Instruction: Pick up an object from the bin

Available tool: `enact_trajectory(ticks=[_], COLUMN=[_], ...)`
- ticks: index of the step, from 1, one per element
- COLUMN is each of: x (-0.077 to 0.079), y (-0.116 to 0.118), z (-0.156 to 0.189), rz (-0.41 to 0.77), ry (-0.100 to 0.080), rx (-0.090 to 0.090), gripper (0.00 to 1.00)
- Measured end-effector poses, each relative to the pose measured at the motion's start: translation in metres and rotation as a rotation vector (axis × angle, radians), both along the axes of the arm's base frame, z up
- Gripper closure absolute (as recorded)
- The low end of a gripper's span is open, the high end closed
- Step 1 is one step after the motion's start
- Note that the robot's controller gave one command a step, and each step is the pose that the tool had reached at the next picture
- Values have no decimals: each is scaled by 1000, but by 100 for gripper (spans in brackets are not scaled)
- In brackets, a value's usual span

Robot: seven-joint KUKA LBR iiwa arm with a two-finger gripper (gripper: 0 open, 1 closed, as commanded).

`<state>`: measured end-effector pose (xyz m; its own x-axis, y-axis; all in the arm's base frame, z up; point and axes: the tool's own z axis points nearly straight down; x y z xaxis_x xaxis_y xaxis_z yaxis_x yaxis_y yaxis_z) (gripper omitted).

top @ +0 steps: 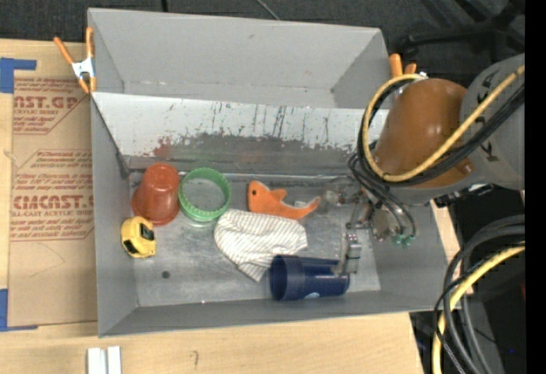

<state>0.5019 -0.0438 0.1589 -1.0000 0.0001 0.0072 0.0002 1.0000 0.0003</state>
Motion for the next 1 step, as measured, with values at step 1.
enact_trajectory(ticks=[1], x=[2], y=[0], z=[4], rz=[1], ry=[-8], rx=[-1], gripper=[0])
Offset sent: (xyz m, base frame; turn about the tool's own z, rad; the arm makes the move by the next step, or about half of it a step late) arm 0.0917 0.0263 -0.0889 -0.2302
